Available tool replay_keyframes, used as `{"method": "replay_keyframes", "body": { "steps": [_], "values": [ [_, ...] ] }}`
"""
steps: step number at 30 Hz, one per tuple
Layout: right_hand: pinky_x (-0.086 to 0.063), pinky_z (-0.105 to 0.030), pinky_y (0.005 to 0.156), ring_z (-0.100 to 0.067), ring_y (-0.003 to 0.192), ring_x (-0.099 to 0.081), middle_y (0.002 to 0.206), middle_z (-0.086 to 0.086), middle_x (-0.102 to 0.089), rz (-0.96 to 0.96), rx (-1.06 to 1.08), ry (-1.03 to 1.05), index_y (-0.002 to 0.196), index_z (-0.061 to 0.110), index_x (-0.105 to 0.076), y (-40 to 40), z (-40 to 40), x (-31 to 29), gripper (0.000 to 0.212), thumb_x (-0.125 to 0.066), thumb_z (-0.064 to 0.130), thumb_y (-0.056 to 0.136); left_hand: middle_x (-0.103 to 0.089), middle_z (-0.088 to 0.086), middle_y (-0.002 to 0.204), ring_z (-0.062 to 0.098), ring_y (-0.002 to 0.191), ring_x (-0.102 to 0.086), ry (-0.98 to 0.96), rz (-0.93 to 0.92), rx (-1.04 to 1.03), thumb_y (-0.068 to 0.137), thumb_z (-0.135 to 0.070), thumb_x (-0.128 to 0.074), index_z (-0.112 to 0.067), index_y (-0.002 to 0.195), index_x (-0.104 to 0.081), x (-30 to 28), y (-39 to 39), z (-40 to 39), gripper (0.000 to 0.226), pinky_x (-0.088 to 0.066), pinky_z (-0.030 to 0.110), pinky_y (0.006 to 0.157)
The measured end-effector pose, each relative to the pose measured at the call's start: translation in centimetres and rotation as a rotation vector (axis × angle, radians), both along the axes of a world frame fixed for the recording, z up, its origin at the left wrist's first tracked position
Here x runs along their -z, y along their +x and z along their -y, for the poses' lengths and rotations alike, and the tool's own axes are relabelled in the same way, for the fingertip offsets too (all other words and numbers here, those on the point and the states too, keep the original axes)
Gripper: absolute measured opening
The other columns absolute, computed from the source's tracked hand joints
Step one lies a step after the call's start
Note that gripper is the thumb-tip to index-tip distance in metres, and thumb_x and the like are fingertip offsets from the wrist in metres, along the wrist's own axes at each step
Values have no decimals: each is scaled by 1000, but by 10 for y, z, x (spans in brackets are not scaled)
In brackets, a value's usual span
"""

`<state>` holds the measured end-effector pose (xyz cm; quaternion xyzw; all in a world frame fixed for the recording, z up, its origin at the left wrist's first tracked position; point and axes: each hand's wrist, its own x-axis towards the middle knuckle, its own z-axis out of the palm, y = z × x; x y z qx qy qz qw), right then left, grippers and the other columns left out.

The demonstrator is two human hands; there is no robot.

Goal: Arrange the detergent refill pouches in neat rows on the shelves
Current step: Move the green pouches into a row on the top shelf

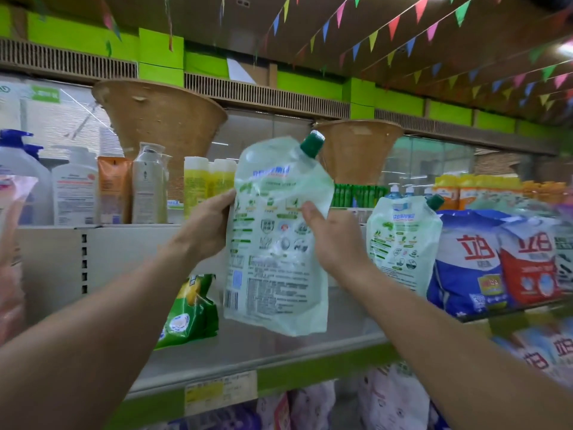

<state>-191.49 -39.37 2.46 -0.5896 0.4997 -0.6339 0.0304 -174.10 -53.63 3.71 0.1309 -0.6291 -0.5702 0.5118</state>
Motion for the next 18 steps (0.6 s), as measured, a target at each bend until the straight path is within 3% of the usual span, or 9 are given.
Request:
{"method": "replay_keyframes", "body": {
  "steps": [3,5,8,11,13,15,18],
  "values": [
    [-46,-27,52,-20,52,-58,54,-3,-61,82,-28,-63,61,2,-61,-23,-22,-26,47,-56,36,93,-74,14,103,29,94,-71,-34,-33,-91,100,-27,-45,-1,114,-65,-31,-17,-25,35,-60,38,72],
    [-51,-40,60,-35,64,-62,71,-20,-67,126,-9,-87,73,-7,-62,-42,-35,-41,45,-59,34,92,-74,12,95,28,86,-70,-72,-12,-158,100,-26,-49,0,105,-67,-45,-35,-39,32,-58,36,74],
    [-44,-35,59,-26,64,-56,70,-14,-60,162,28,-70,70,2,-61,-76,-52,-62,39,-61,35,90,-64,20,98,30,80,-59,-113,48,-257,99,-25,-52,6,112,-63,-61,-73,-56,35,-47,40,75],
    [-44,-47,63,-28,70,-54,79,-15,-58,169,60,-52,98,-9,-61,-111,-65,-75,51,-61,40,87,-67,11,76,23,58,-63,-140,90,-327,96,-22,-56,-4,84,-65,-77,-116,-67,23,-53,29,50],
    [-50,-54,71,-36,79,-63,88,-22,-67,150,145,-64,101,-2,-64,-129,-68,-77,49,-60,44,86,-68,6,67,21,53,-64,-121,101,-348,96,-19,-57,-10,74,-60,-88,-145,-67,24,-53,28,44],
    [-51,-48,74,-37,86,-65,92,-20,-69,145,187,-64,97,2,-65,-144,-64,-75,43,-59,44,88,-67,8,71,22,54,-63,-74,131,-368,95,-17,-56,-8,78,-61,-93,-174,-62,20,-55,30,43],
    [-48,-39,69,-31,77,-62,81,-14,-65,80,216,19,89,-2,-63,-156,-50,-70,43,-57,40,90,-64,13,80,23,60,-59,27,151,-423,93,-10,-55,-6,86,-61,-88,-209,-41,10,-54,29,48]
  ]
}}
